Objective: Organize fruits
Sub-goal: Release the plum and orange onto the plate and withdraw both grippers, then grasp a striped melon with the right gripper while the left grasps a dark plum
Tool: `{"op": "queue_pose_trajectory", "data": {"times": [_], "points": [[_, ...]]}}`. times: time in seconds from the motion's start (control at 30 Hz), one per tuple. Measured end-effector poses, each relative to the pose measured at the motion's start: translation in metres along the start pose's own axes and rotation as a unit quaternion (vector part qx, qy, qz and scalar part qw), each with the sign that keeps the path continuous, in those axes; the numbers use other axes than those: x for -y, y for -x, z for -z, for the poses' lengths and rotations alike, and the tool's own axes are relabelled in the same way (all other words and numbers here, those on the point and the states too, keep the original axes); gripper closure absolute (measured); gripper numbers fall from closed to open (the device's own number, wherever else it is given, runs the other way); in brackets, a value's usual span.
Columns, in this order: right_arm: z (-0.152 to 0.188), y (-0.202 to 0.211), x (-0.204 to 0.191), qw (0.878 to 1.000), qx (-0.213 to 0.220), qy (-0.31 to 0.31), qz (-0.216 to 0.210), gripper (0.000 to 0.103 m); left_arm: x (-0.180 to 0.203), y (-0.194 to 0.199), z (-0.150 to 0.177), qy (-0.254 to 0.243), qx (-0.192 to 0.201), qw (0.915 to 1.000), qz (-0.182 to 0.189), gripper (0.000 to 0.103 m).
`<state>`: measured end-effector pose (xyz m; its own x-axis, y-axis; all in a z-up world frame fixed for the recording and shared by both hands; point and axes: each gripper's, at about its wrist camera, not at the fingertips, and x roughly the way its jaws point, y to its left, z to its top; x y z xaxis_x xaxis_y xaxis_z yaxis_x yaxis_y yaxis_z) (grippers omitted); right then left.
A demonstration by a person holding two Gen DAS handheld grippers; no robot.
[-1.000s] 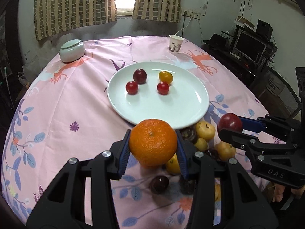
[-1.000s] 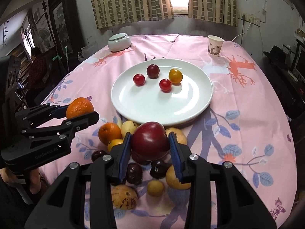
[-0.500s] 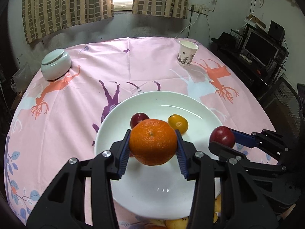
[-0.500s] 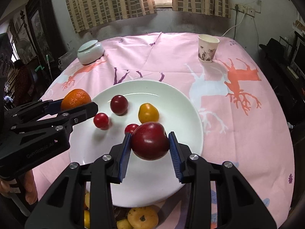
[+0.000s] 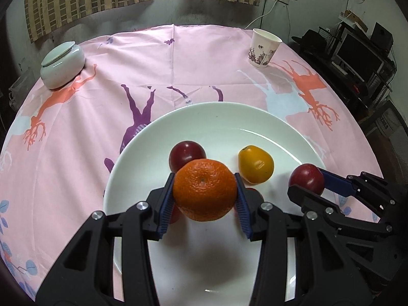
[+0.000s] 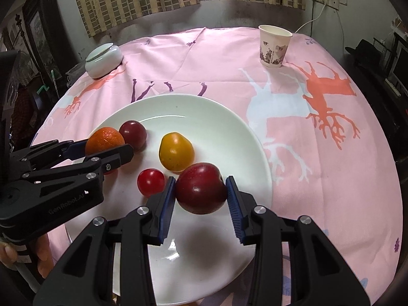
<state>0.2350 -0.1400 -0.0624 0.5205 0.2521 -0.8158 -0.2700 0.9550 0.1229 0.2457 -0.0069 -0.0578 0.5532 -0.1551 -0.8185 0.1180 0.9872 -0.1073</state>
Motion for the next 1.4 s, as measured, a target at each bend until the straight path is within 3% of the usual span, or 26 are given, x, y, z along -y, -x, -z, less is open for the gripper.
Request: {"op": "queue_pose_trajectory", "data": {"times": [0.07, 0.1, 0.13, 0.17, 0.33, 0.5, 0.63, 0.83, 1.0, 1.17, 1.3, 1.4], "points": [[-0.001, -0.003, 0.0, 1.0, 0.002, 0.0, -0.005, 0.054, -0.001, 0.0, 0.0, 0.004, 0.002, 1.0, 0.008, 0.058], [-0.002, -0.002, 0.0, 1.0, 0.009, -0.001, -0.003, 0.036, -0.003, 0.002, 0.0, 0.008, 0.006, 0.9999, 0.011, 0.058], [-0.002, 0.001, 0.001, 1.0, 0.021, -0.002, 0.007, 0.028, -0.005, 0.006, -0.001, 0.013, 0.015, 0.9997, 0.012, 0.054], [-0.001, 0.005, 0.001, 0.999, 0.034, -0.003, 0.012, 0.026, -0.007, 0.011, -0.002, 0.014, 0.023, 0.9995, 0.013, 0.044], [0.004, 0.024, 0.0, 0.996, 0.078, 0.005, 0.035, 0.01, -0.011, 0.056, 0.0, 0.021, 0.078, 0.9967, 0.011, 0.024], [0.012, 0.033, 0.002, 0.992, 0.102, 0.021, 0.068, 0.009, -0.016, 0.112, 0.025, 0.033, 0.134, 0.9903, -0.02, 0.009], [0.021, 0.041, 0.008, 0.991, 0.111, 0.006, 0.073, 0.005, -0.023, 0.145, 0.071, 0.045, 0.158, 0.9861, -0.028, 0.002], [0.065, 0.079, 0.004, 0.994, 0.094, -0.013, 0.054, 0.005, -0.028, 0.148, 0.152, 0.02, 0.102, 0.9939, -0.038, 0.002], [0.128, 0.123, -0.013, 0.996, 0.08, 0.008, 0.036, 0.001, -0.039, 0.146, 0.198, 0.033, 0.07, 0.9964, -0.034, 0.002], [0.171, 0.132, -0.014, 0.998, 0.055, -0.003, 0.042, 0.001, -0.024, 0.145, 0.217, 0.007, 0.062, 0.9974, -0.036, 0.002], [0.186, 0.122, -0.008, 0.998, 0.033, -0.013, 0.06, 0.001, -0.006, 0.141, 0.227, -0.025, 0.057, 0.9968, -0.051, 0.002], [0.192, 0.117, -0.003, 0.998, 0.028, -0.024, 0.049, 0.001, -0.001, 0.14, 0.233, -0.033, 0.054, 0.9968, -0.048, 0.002]]}}
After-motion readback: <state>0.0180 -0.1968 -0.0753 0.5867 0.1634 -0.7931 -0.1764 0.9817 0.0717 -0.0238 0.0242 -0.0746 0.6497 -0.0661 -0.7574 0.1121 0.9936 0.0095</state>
